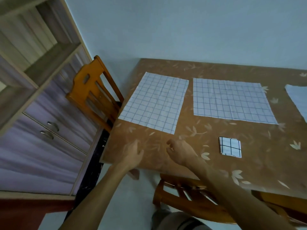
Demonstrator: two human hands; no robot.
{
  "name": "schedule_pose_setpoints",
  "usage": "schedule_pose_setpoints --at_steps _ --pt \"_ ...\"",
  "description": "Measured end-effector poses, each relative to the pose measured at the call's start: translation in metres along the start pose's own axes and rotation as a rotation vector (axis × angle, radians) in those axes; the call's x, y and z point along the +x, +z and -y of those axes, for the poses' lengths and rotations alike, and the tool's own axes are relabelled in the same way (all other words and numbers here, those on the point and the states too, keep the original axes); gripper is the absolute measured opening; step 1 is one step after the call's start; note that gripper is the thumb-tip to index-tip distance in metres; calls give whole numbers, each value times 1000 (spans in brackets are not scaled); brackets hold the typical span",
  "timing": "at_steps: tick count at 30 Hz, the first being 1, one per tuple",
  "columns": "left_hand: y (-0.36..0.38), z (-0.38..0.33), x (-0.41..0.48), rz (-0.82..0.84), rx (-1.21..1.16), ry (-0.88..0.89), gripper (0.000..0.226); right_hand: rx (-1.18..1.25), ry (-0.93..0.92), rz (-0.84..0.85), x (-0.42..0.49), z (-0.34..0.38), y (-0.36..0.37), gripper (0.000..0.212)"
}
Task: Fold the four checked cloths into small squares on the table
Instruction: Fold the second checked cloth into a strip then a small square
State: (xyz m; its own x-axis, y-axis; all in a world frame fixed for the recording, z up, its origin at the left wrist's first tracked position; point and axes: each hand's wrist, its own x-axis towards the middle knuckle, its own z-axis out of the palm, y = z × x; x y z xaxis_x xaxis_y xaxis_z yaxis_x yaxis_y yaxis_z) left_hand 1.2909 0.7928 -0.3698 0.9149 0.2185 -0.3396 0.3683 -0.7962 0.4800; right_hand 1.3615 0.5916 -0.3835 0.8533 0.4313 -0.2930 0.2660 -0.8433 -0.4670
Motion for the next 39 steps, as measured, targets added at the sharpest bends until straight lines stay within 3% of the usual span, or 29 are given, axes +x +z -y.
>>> schedule_pose_setpoints --at_steps 7,12,16,20,25,29,35,39 --pt "-22 46 59 69 75 29 42 58 45 -20 66 25 30 28" --pt "-35 68 114 92 152 116 31 108 152 -39 109 27 48 25" --pt "-34 74 161 93 243 179 29 135 338 -123 131 24 49 29" --pt "-23 82 198 122 410 295 43 169 609 -232 147 16 45 41" --pt "-9 89 231 236 535 375 56 246 878 -275 168 5 51 36" --pt "-5 96 240 245 554 447 61 221 965 -316 180 2 56 38" --pt "-13 105 247 277 581 545 57 368 1096 -371 188 2 58 52" --pt "-19 115 250 259 575 636 52 398 1116 -413 192 10 66 46"
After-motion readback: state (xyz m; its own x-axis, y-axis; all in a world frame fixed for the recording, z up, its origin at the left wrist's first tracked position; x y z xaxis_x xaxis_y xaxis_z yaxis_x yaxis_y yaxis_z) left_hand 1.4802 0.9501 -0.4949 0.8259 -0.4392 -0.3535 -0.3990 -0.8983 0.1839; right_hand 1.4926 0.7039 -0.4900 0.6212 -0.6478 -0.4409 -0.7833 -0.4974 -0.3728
